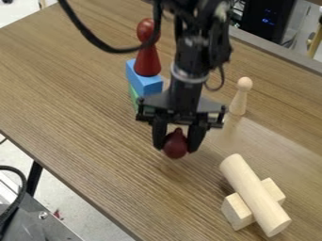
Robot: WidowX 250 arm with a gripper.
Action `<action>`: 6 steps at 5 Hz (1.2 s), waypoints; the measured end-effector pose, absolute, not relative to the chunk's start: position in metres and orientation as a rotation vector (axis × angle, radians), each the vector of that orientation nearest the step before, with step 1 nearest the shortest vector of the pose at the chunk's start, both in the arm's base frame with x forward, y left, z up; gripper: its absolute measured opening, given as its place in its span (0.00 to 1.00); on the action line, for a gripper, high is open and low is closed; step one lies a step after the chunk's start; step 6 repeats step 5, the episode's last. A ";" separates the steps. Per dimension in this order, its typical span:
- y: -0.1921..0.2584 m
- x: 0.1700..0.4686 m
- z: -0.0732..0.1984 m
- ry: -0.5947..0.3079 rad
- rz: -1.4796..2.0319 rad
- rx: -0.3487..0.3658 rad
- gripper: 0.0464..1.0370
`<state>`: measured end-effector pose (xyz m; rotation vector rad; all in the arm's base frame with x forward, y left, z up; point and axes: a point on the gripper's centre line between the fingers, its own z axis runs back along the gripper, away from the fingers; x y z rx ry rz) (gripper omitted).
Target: Move the brown object to the upper center of the table
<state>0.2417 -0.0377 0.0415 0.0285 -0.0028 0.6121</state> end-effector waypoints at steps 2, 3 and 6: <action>-0.047 0.249 0.022 0.125 0.603 -0.100 0.62; -0.044 0.253 0.024 0.138 0.622 -0.133 0.91; -0.042 0.270 0.081 0.027 0.623 -0.200 0.96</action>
